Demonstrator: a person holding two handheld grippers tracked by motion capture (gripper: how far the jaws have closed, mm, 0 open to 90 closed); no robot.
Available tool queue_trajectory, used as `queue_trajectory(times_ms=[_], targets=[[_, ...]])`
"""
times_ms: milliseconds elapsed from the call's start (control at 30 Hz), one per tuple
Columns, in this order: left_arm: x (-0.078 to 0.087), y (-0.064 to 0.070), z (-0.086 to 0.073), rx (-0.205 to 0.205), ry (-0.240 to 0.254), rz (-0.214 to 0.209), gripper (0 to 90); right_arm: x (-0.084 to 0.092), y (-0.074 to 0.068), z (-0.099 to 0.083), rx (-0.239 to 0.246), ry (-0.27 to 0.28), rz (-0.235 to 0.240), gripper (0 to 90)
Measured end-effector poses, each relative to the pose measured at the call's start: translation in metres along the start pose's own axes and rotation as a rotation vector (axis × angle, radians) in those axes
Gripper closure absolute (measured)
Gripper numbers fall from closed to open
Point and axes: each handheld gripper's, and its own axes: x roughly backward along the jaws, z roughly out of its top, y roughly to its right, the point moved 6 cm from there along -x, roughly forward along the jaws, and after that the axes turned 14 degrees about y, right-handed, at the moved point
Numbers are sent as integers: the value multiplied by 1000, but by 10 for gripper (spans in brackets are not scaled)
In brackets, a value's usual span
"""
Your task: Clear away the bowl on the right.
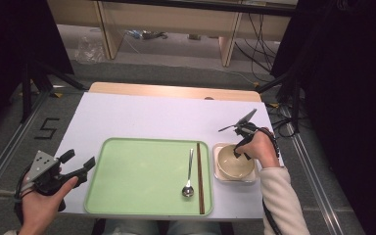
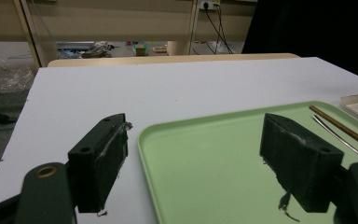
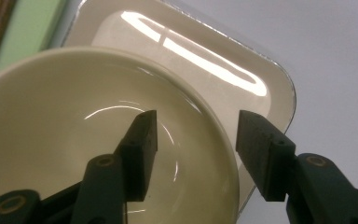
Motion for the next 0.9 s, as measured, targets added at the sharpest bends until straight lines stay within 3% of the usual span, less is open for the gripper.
queue_trajectory(times_ms=[67,167,267,333,367,433,633,700,733,767,800,833,900], targets=[[0,0,0,-1,0,0,228,-4,2,-1,11,-6,8,522],[0,0,0,0,0,0,228,-10,2,-4,-17,-15,17,567],[0,0,0,1,-1,-1,228,-13,6,-6,9,-29,34,598],[0,0,0,2,-1,-2,228,-15,5,-7,-1,-26,51,624],[0,0,0,0,-1,-2,228,-21,14,-5,144,0,82,640],[0,0,0,-1,-2,-3,228,-17,6,-8,22,-49,65,669],[0,0,0,1,-1,-2,228,-18,8,-8,101,-50,82,717],[0,0,0,0,-2,-3,228,-17,9,-8,100,-53,93,734],[0,0,0,-1,-2,-3,228,-15,7,-9,75,-64,75,743],[0,0,0,0,-2,-3,228,-16,13,-7,163,-34,120,760],[0,0,0,0,-2,-3,228,-16,14,-7,178,-18,113,771],[0,0,0,0,-2,-3,228,-11,8,-9,98,-47,94,782],[0,0,0,0,-3,-3,228,-8,7,-8,127,-43,99,802]])
